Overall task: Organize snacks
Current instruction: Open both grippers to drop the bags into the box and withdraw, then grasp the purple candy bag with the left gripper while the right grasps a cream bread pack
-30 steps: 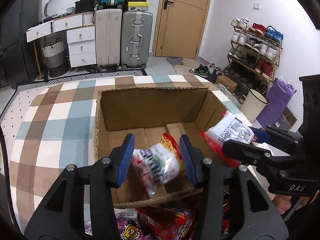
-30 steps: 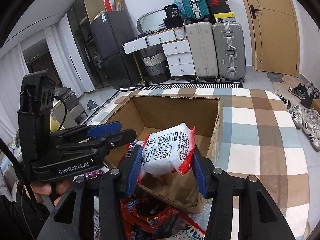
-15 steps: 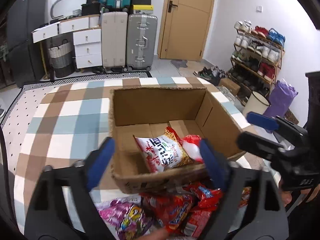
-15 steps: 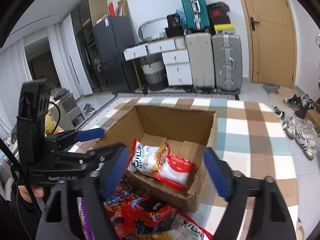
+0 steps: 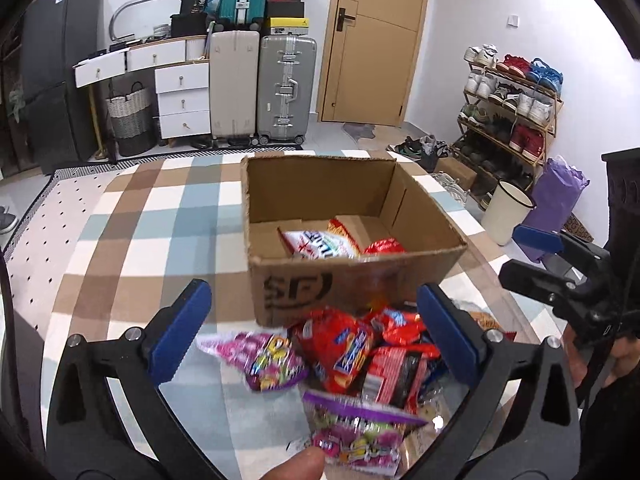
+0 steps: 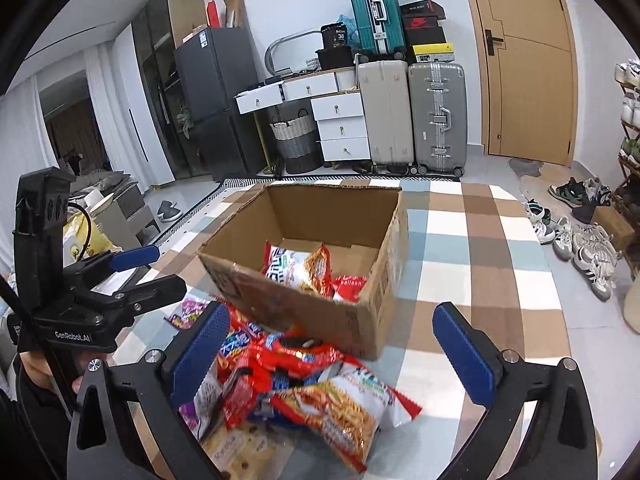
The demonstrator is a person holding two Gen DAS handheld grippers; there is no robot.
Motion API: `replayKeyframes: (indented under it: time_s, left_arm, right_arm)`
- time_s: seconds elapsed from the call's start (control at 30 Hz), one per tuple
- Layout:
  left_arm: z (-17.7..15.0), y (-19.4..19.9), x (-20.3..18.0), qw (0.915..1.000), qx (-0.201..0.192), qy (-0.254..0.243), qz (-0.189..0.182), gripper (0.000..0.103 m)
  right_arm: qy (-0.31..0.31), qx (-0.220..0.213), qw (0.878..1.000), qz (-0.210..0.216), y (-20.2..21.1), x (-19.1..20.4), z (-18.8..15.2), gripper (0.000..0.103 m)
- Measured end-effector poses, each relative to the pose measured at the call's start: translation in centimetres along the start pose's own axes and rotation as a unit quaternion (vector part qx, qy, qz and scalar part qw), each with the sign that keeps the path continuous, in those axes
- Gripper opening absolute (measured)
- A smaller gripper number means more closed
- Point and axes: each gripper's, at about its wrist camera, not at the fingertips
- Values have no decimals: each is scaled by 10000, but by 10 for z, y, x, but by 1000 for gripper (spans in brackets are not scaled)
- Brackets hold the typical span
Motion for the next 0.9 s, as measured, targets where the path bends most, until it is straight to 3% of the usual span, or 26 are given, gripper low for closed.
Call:
replayKeyframes:
  time_s: [0.47, 0.9]
  left_arm:
    - [-49, 43, 0, 9997, 222, 45, 87, 102]
    - [-83, 29, -4, 9976, 678, 12, -137, 102]
  right_arm:
    - [-24, 174, 9998, -85, 25, 8, -37, 103]
    - [-476, 509, 9973, -231, 29, -6, -68, 103]
Point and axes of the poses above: each gripper's, at about its wrist camera, not at the fingertips, and y roughly against the way its jaws point, x to its left, z to its top, and after that the axes turned 7 degrees about -x, right-handed
